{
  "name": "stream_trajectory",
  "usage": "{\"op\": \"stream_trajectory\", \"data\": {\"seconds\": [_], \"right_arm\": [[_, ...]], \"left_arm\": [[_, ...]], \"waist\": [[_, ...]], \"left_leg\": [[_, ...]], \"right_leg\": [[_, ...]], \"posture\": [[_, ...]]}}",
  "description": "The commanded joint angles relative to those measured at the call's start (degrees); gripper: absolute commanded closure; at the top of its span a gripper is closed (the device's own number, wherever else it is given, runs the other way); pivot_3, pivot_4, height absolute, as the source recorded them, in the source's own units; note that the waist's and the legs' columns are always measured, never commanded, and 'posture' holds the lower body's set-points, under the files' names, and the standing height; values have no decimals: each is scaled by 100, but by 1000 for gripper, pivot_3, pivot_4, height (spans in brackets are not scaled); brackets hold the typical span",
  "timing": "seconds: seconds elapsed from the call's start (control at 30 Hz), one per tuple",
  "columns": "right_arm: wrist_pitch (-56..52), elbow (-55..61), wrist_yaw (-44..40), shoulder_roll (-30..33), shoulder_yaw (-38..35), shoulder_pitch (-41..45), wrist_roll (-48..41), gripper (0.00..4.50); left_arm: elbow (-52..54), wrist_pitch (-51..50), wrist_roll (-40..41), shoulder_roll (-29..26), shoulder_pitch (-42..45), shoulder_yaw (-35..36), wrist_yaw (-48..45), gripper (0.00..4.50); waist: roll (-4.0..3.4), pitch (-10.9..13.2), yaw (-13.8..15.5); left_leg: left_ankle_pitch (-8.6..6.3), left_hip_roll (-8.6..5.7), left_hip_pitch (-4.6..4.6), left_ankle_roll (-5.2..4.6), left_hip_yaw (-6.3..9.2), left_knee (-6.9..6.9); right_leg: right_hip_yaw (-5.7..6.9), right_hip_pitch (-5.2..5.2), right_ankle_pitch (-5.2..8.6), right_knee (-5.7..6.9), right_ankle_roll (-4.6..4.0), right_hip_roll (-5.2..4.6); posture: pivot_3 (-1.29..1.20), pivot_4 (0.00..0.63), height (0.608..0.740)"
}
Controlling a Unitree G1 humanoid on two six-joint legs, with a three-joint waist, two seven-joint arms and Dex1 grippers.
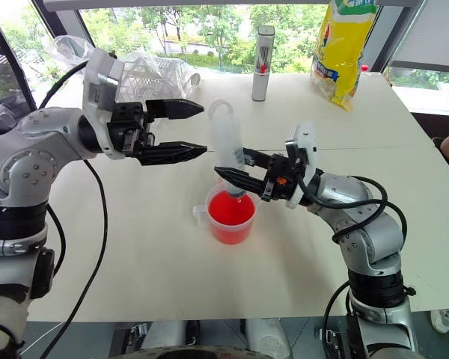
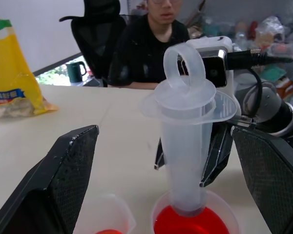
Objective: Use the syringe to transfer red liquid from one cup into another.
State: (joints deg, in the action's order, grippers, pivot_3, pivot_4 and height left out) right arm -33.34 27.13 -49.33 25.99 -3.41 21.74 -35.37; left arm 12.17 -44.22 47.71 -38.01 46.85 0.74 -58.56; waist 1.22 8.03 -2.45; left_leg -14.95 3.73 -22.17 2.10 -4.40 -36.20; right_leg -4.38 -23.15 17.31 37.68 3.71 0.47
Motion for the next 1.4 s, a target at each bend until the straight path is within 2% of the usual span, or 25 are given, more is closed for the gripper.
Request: {"op": "stream_trajectory", "data": {"seconds": [0.03, 0.3, 0.7, 0.8, 1.03, 1.4], "right_arm": [[566, -72, -21, -116, 227, -142, 235, 3092], [1219, -371, -108, -165, 636, -445, 583, 3092], [1471, -517, -131, -84, 719, -464, 694, 3092], [1474, -527, -130, -68, 721, -454, 708, 3092], [1470, -521, -124, -39, 732, -471, 719, 3092], [1364, -515, -182, 39, 739, -516, 615, 3092]], "left_arm": [[22, 38, -34, 27, 203, -15, -131, 0], [39, -49, -91, 254, 339, -163, -130, 0], [-37, -122, -421, 463, 242, -429, -53, 0], [-9, -177, -381, 541, 240, -409, -29, 878], [58, -270, -301, 616, 228, -335, 13, 4428], [-10, -302, -254, 673, 438, -166, 189, 4475]], "waist": [[1, 0, 2], [1, 0, 2], [1, 0, 4], [1, 0, 5], [1, 0, 4], [1, 0, 7]], "left_leg": [[0, 0, -1, 0, 0, 0], [0, -1, 0, 0, -1, -2], [0, -1, 2, 0, -2, -3], [0, -1, 2, 0, -1, -3], [0, -1, 2, 0, -1, -3], [0, -1, 2, 0, 0, -4]], "right_leg": [[0, 0, 0, -1, 0, 0], [0, 2, 0, 0, 0, 0], [-1, 3, 0, 1, 0, 0], [-2, 3, 0, 1, 0, 0], [-3, 3, 0, 1, 0, 0], [-4, 3, 0, 1, 0, 0]], "posture": [[0, 150, 740], [0, 150, 740], [0, 150, 740], [0, 150, 740], [0, 150, 740], [0, 150, 740]]}}
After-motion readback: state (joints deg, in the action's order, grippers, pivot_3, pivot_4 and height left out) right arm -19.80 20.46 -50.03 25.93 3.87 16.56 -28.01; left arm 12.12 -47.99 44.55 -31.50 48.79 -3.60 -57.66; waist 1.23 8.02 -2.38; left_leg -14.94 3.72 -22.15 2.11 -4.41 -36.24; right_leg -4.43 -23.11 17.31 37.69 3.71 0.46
